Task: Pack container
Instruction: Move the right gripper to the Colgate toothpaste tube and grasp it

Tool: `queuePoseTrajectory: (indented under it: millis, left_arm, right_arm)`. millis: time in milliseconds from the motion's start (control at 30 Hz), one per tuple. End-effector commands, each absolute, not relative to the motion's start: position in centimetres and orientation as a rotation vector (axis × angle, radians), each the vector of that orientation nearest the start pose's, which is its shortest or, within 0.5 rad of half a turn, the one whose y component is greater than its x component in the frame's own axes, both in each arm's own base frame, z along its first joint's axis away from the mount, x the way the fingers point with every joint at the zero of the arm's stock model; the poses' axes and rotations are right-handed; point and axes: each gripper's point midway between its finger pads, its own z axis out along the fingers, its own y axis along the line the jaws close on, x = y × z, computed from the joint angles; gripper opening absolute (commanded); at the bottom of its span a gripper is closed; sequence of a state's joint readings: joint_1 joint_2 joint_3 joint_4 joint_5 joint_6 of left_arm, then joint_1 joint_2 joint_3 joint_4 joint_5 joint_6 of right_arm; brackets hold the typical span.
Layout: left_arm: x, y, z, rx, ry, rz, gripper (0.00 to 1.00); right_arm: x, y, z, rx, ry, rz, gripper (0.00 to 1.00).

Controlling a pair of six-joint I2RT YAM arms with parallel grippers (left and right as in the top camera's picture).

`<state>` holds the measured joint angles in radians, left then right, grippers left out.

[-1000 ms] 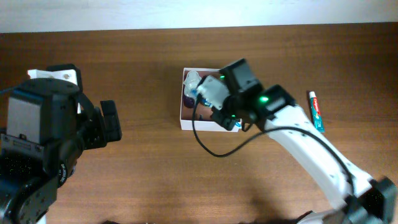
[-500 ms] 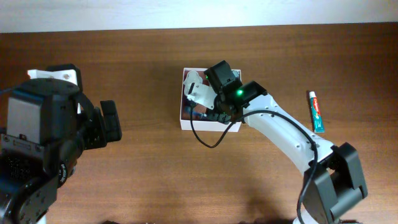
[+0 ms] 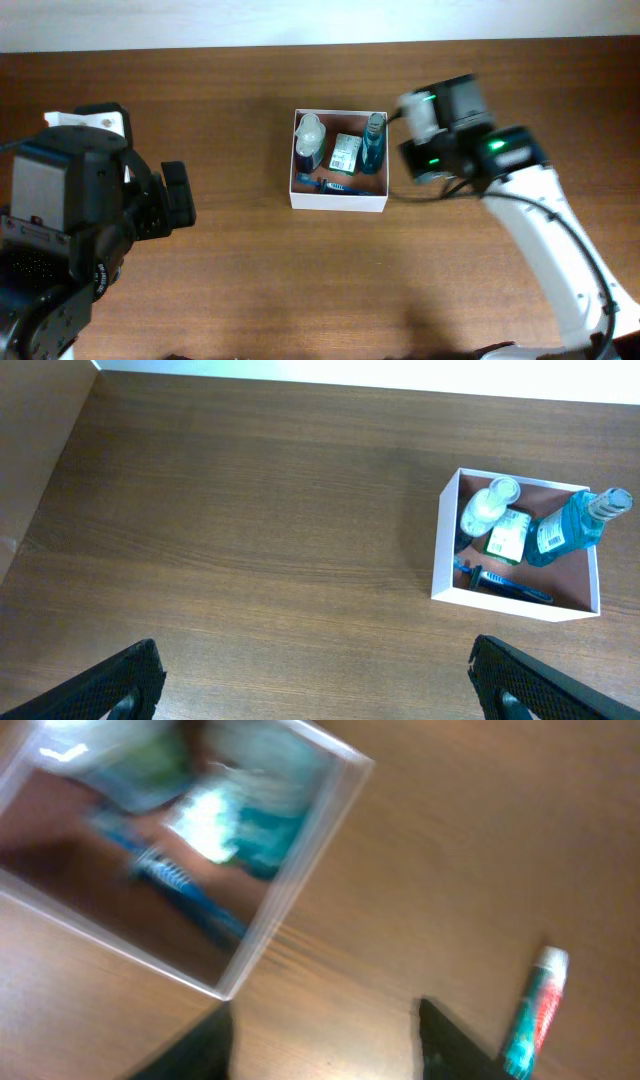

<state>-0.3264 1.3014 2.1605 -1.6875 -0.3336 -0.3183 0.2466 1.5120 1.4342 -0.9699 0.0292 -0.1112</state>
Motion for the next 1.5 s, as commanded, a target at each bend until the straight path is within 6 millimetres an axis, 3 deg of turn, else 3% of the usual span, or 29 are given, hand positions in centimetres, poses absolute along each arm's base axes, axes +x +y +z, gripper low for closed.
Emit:
queuePoseTrajectory:
  millis: [0, 167, 267, 467, 667, 867, 933, 1067, 1300, 1467]
  left_arm:
    - [23.1, -1.5, 41.9, -0.156, 2.335, 0.105, 0.99]
    - [23.1, -1.5, 41.9, -0.156, 2.335, 0.105, 0.99]
    - [23.1, -1.5, 41.9, -0.156, 2.335, 0.105, 0.99]
    - [23.1, -1.5, 41.9, -0.156, 2.335, 0.106, 0.99]
    - [23.1, -1.5, 41.9, -0.156, 2.335, 0.105, 0.99]
    - [23.1, -1.5, 41.9, -0.156, 2.335, 0.105, 0.99]
    - [23.1, -1.5, 41.9, -0.156, 2.335, 0.105, 0.99]
    - [23.1, -1.5, 41.9, -0.156, 2.335, 0.105, 0.99]
    - [23.1, -1.5, 41.9, -0.156, 2.335, 0.105, 0.99]
    - [23.1, -1.5, 41.9, -0.156, 2.335, 0.105, 0.99]
  right_arm:
    - [37.0, 2.9, 18.5, -0.028, 2.678, 0.002, 0.64]
    - [36.6, -4.9, 13.6, 0.275, 2.787, -0.058, 0.65]
    - [36.7, -8.5, 10.5, 0.449, 2.826, -0.064, 0.66]
    - [37.0, -12.4, 5.0, 0.581, 2.887, -0.074, 0.66]
    - [37.0, -13.4, 1.4, 0.58, 2.943, -0.087, 0.66]
    - [37.5, -13.4, 0.6, 0.576, 2.94, -0.087, 0.66]
    - [37.6, -13.4, 0.6, 0.576, 2.933, -0.083, 0.58]
    - [37.9, -13.4, 0.3, 0.576, 2.915, -0.081, 0.56]
    - [37.6, -13.3, -2.2, 0.583, 2.949, -0.074, 0.45]
    - [37.1, -13.1, -2.6, 0.587, 2.972, -0.067, 0.29]
